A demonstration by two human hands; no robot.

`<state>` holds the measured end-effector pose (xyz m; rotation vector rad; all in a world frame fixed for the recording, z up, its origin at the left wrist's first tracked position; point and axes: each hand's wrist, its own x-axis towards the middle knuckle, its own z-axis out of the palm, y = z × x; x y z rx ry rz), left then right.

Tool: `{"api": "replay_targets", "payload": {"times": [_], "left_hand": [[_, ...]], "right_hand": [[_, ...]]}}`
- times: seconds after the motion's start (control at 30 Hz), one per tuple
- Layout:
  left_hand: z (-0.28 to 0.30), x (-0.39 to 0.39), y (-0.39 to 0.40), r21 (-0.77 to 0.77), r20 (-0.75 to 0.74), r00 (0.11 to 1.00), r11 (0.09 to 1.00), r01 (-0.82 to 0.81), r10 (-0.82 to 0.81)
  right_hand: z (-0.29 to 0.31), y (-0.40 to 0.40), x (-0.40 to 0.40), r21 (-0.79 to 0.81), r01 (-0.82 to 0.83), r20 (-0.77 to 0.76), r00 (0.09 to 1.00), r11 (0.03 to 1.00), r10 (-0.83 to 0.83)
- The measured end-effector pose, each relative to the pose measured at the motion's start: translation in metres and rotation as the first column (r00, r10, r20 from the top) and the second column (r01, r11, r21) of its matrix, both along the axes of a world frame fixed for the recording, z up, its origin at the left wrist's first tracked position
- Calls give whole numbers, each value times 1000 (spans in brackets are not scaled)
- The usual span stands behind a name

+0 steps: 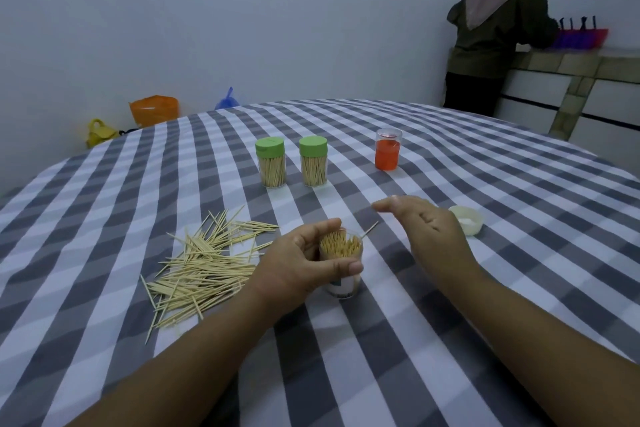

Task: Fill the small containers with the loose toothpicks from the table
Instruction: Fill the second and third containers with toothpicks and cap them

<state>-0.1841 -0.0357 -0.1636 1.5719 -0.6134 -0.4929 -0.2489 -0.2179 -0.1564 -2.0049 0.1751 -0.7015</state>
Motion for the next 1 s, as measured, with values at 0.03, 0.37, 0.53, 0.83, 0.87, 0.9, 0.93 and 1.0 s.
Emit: {"api": "replay_targets", "payload": {"times": [0.03,0.37,0.53,0.83,0.87,0.9,0.93,1.0], "left_hand": [[0,-1,-1,0,4,1000,1000,0,0],[-1,-2,-2,13,32,999,1000,1,-2],[-1,-3,-4,4,22,1000,1000,-14,14],[2,-5,-5,-21,-2,1000,1000,-11,11],[2,-5,-5,-15,3,1000,1000,-8,8],[2,-5,-4,-10,8,1000,1000,-6,6],[2,-5,-4,-8,10,1000,1000,-5,5],[2,-4,-3,-3,14,1000,1000,-3,3]], "right_hand": [[-1,-7,2,-56,77,-21,997,995,-79],[-19,-79,11,-359,351,-372,796,864,-478],[-20,-86,11,-400,350,-362,788,847,-497],[-9,-71,9,-289,332,-327,847,898,-418],[-7,-67,9,-211,316,-316,873,925,-370],[-5,-61,7,-116,290,-301,901,950,-312],[-3,-54,6,-20,254,-288,925,967,-249],[2,-39,3,109,171,-249,958,979,-140]]}}
